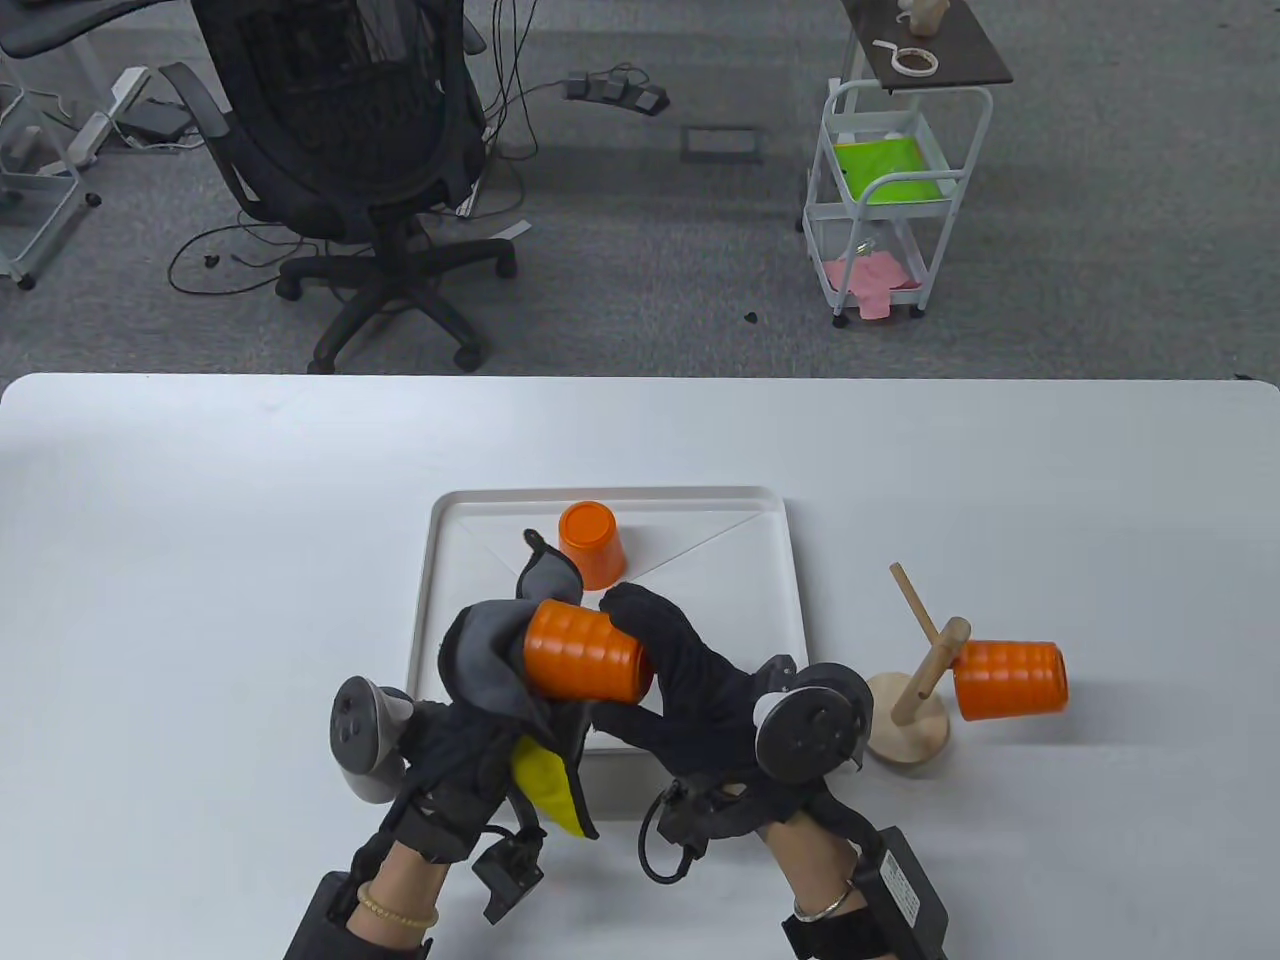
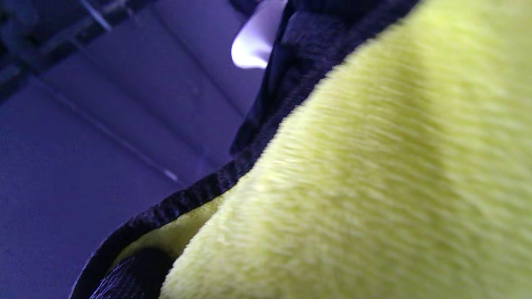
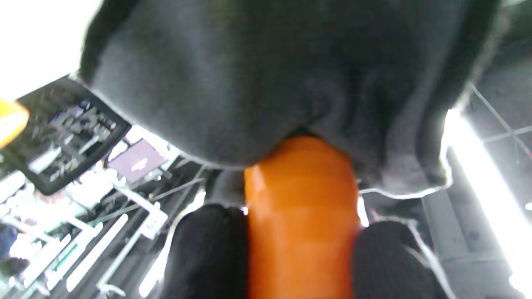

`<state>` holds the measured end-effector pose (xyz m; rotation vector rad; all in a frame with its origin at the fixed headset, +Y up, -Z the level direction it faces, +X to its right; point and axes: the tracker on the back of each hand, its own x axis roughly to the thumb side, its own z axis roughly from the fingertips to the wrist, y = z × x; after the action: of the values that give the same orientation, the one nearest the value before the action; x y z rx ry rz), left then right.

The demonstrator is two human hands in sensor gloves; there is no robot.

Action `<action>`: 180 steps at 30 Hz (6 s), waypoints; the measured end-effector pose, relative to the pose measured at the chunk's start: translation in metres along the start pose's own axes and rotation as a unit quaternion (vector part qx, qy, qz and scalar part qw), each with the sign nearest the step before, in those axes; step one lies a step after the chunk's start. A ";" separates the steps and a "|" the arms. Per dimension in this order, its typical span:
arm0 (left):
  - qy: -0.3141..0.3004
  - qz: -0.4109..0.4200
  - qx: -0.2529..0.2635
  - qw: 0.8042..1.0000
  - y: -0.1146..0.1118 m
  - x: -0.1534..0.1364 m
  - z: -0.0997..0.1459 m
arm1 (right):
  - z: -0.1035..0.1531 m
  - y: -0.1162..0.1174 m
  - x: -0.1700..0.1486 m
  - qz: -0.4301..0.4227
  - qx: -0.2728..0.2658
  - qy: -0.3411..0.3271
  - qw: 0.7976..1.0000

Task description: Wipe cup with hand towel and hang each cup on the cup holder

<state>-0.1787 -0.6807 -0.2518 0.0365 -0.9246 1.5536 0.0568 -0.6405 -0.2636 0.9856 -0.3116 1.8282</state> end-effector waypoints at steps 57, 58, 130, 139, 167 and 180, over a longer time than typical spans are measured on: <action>-0.003 -0.255 0.033 0.966 0.006 -0.001 0.023 | 0.012 -0.004 -0.024 -0.148 -0.046 0.216 0.964; -0.003 -0.284 0.024 0.959 0.002 -0.001 0.023 | 0.013 -0.003 -0.027 -0.151 -0.046 0.247 0.956; 0.107 0.243 0.075 0.961 0.008 -0.055 0.030 | 0.008 0.052 0.035 0.345 0.120 -0.079 0.927; 0.025 -0.004 0.084 0.996 0.007 -0.019 0.025 | 0.001 0.037 0.014 0.163 0.096 0.024 0.982; 0.068 -0.102 0.127 0.984 0.011 -0.018 0.029 | 0.006 0.007 -0.020 -0.079 0.113 0.223 0.965; 0.151 0.154 0.099 0.971 0.016 -0.042 0.032 | 0.006 0.045 0.026 0.260 0.142 -0.032 0.955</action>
<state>-0.1980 -0.7322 -0.2605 -0.2065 -0.5497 1.8728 0.0167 -0.6485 -0.2309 1.2463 -0.3806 2.3695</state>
